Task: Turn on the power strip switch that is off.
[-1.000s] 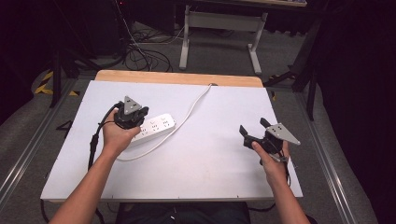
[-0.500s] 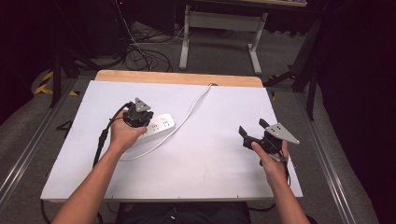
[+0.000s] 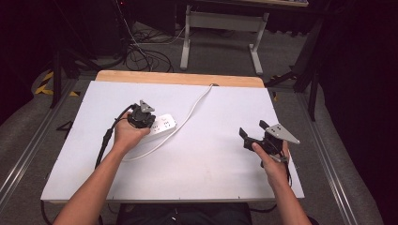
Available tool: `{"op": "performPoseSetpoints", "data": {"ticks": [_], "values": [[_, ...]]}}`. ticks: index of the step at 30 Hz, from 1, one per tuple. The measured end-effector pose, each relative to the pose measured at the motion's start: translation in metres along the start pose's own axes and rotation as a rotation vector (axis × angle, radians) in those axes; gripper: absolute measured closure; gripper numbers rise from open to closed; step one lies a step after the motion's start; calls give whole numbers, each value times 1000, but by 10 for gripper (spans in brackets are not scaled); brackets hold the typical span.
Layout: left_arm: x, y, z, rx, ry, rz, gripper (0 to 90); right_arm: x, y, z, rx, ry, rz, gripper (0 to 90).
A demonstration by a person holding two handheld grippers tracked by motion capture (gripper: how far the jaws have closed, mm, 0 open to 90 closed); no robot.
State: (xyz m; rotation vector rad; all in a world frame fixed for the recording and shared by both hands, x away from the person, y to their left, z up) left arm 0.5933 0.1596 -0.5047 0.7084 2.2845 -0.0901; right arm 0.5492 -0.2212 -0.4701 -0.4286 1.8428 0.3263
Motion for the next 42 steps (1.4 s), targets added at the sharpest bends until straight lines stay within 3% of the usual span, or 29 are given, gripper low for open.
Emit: {"op": "performPoseSetpoints", "data": {"ticks": [15,22,28,34,37,42], "values": [[2,-1,3,16,13,-31,900,1,-1,-1,8,10,3,110],[4,-4,4,-23,7,-10,900,1,-1,-1,12,15,2,110],[5,-2,5,6,-8,-53,900,3,-3,-1,15,31,8,111],[4,-1,6,8,-16,-58,900,3,-3,0,9,36,14,111],[4,-3,6,-15,-12,-44,900,3,-2,0,7,37,12,111],[4,-1,6,9,-15,-57,900,4,-2,1,7,42,14,111]]}}
Point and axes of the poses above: each handheld gripper's, and its own axes: z roughly forward along the jaws, x roughly out of its underside, y roughly to its left, the point moved 7 cm from there along z, roughly forward along the jaws, and after that the axes turned 4 degrees about y, right-handed, at the moved point
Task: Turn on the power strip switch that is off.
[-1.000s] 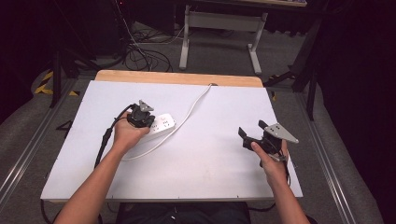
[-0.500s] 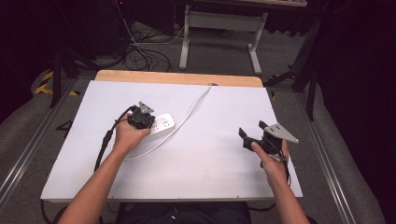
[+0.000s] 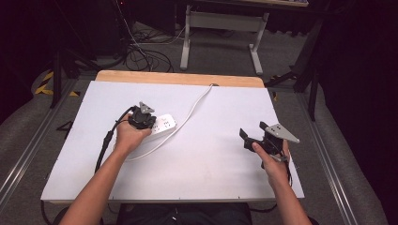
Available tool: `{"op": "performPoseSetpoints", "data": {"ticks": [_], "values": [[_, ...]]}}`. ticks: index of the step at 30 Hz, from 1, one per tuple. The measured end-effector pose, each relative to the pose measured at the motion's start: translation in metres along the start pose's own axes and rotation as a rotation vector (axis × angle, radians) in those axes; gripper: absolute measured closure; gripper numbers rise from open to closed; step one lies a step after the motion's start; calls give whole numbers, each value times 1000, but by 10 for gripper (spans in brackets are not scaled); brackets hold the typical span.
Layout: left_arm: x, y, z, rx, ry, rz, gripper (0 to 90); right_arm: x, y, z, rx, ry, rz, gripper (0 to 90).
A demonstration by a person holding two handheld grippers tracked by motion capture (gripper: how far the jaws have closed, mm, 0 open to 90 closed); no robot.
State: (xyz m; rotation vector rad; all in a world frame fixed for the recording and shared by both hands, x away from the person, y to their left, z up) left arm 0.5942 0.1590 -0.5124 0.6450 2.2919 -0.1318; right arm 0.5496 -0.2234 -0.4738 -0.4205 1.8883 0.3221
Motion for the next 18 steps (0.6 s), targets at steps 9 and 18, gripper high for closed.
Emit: {"op": "performPoseSetpoints", "data": {"ticks": [9,18], "values": [[0,-1,0,-8,0,4,900,1,0,0,0,5,1,111],[-2,-2,-1,-33,19,29,900,3,0,1,-3,19,7,121]]}}
Point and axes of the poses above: each handheld gripper's, and its own axes: z roughly forward along the jaws, x roughly out of its underside, y roughly to its left, the point moved 7 cm from there along z, roughly forward along the jaws, and after that the axes turned 4 degrees about y, right-handed, at the moved point
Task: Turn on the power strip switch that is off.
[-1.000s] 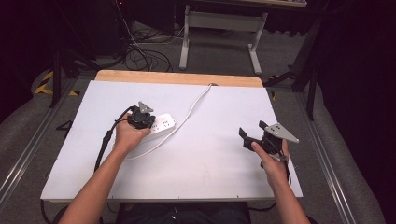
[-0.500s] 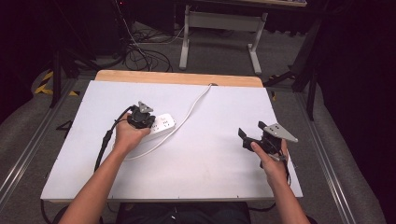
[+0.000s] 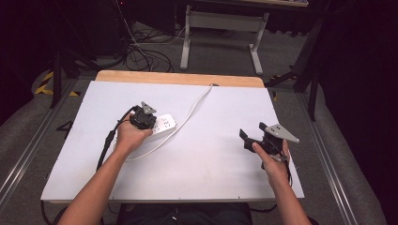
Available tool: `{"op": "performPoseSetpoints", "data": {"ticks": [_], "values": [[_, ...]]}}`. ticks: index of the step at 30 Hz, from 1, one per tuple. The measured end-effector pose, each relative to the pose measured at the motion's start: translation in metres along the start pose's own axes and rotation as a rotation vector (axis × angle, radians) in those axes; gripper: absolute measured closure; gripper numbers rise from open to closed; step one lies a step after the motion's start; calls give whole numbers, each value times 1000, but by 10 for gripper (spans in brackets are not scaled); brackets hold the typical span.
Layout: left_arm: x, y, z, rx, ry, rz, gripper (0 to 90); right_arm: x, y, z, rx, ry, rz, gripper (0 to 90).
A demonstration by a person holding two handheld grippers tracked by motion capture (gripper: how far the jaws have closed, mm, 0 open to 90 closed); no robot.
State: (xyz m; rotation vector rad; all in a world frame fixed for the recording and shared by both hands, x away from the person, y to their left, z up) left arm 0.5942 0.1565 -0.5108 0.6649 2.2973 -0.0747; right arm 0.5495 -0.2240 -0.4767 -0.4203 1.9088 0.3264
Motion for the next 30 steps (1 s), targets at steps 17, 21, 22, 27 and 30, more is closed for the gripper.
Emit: {"op": "performPoseSetpoints", "data": {"ticks": [17,21,22,27,30], "values": [[-1,0,-1,2,-4,-12,900,0,1,1,-2,-1,-2,121],[-1,-1,0,2,-10,-11,900,0,0,1,0,-1,0,120],[-1,-1,0,1,-11,-10,900,0,0,1,0,-1,0,121],[0,0,-1,1,-11,-12,900,0,1,0,-1,-1,1,120],[0,0,-1,-1,-18,-19,900,0,0,0,0,0,-1,120]]}}
Point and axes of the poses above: each handheld gripper's, and its own axes: z roughly forward along the jaws, x roughly out of its underside, y roughly to its left, the point moved 7 cm from there along z, roughly forward along the jaws, and after that the axes turned 4 degrees about y, right-handed, at the moved point
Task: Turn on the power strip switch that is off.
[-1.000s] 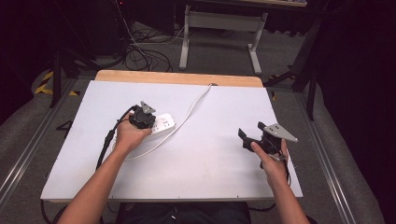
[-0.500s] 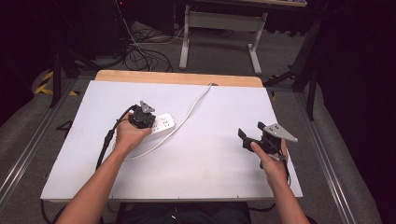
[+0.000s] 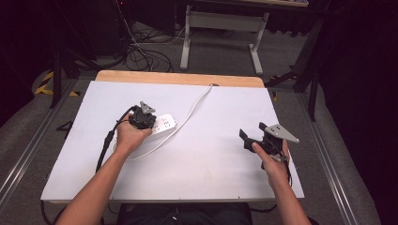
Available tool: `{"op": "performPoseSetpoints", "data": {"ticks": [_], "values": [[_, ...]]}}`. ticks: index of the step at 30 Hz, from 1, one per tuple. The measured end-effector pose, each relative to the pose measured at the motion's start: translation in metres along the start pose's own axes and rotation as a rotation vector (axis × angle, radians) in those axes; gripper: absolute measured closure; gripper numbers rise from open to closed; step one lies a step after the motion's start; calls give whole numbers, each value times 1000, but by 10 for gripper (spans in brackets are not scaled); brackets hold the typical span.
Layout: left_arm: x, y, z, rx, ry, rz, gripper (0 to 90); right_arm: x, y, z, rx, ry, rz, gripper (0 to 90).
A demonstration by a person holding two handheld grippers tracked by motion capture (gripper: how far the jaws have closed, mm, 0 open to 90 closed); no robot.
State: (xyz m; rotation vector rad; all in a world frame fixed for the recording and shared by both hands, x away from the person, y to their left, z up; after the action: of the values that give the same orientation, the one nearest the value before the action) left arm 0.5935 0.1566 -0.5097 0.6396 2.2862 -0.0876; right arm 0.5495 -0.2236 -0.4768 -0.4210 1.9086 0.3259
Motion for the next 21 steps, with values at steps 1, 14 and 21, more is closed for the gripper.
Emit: {"op": "performPoseSetpoints", "data": {"ticks": [1,14,21], "values": [[0,1,-1,-9,-2,4,900,0,0,0,0,0,0,120],[-9,8,-28,8,-151,-50,890,0,-1,0,-1,0,2,121],[-11,14,-45,-7,-209,-78,868,0,0,1,0,5,1,121]]}}
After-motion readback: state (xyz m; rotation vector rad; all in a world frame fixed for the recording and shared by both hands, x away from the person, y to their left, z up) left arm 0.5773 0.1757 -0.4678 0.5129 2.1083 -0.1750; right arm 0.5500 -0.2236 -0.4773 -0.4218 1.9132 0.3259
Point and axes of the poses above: each handheld gripper's, and its own axes: z roughly forward along the jaws, x roughly out of its underside, y roughly to its left, the point moved 7 cm from there along z, roughly forward along the jaws, and after that the axes turned 4 degrees about y, right-handed, at the moved point
